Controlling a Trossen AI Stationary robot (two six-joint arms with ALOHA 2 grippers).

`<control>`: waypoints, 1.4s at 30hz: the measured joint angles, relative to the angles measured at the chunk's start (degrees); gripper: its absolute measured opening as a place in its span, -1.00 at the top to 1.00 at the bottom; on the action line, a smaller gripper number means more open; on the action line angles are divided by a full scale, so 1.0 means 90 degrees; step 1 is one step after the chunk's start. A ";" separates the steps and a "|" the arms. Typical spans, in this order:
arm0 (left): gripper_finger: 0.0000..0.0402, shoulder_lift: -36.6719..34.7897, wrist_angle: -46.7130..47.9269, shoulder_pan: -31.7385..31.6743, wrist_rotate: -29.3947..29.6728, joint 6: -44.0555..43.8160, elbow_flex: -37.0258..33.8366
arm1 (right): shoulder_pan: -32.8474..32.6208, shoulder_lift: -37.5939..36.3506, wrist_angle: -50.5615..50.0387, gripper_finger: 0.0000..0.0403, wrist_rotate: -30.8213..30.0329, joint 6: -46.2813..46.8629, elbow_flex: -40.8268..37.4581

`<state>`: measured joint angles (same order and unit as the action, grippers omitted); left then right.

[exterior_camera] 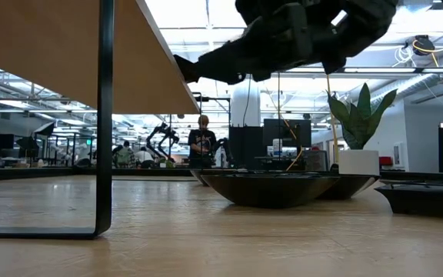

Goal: Pick & Place Mini shaped plates
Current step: Stack the square plate on top of the square plate on the shelf

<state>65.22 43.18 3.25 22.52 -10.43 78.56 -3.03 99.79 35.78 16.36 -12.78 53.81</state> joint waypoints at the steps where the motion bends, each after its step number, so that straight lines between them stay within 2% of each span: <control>1: 0.23 0.0001 0.0016 0.0000 0.0000 0.0002 0.0000 | 0.0005 0.0042 0.0114 -0.05 -0.0053 -0.0002 0.0024; 6: 0.23 0.0001 0.0039 0.0000 -0.0002 -0.0008 0.0000 | 0.0036 0.0114 0.0378 -0.05 -0.0976 -0.0034 0.0038; 12: 0.23 0.0001 0.0039 0.0000 -0.0002 -0.0023 0.0000 | 0.0132 0.0112 0.0382 -0.05 -0.1603 0.0133 0.0038; 21: 0.23 0.0001 0.0039 0.0000 -0.0012 -0.0039 0.0000 | 0.0094 0.0088 0.0303 -0.05 -0.1689 0.0100 0.0036; 29: 0.23 0.0001 0.0134 0.0000 -0.0015 -0.0064 0.0000 | 0.0039 -0.0223 -0.0304 -0.05 -0.2743 0.0724 0.0026; 35: 0.23 0.0001 0.0134 0.0000 -0.0015 -0.0093 0.0000 | 0.0108 -0.0225 -0.0588 -0.05 -0.2810 0.1165 0.0026; 42: 0.23 0.0001 0.0134 0.0000 -0.0014 -0.0069 0.0000 | 0.0189 -0.0219 -0.0241 -0.05 -0.2786 0.0865 0.0028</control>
<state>65.23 44.38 3.25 22.40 -11.05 78.56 -1.32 97.82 33.61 -8.71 -4.99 54.06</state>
